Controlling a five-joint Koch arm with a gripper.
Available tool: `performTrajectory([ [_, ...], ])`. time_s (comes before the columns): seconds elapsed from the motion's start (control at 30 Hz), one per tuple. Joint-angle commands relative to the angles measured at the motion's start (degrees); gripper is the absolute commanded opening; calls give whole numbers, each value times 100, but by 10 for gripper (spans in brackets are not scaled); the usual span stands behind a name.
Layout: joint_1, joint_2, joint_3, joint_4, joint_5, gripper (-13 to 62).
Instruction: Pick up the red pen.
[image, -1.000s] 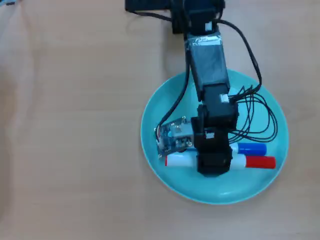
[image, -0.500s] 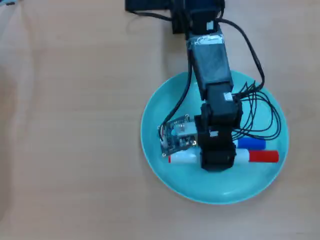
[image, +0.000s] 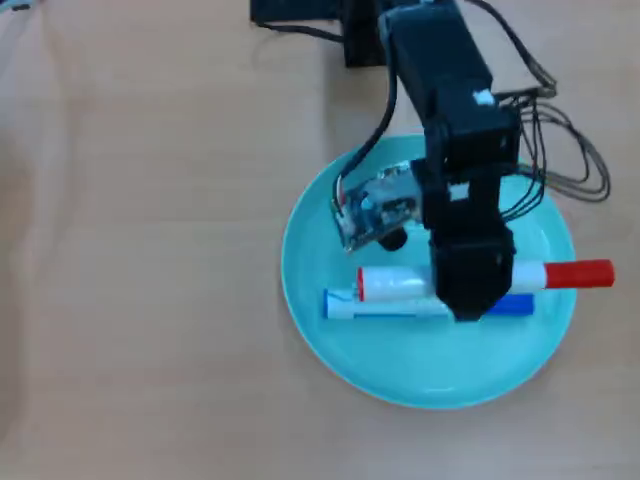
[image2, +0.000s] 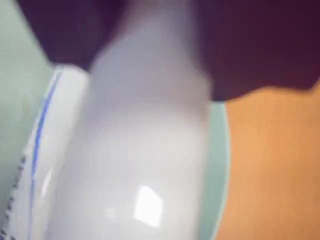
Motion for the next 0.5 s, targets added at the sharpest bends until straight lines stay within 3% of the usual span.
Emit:
performTrajectory([
  [0.0,-62,844,-70,-35,-26,-78],
  [0.47,-220,2118,817,-35,-26,-78],
])
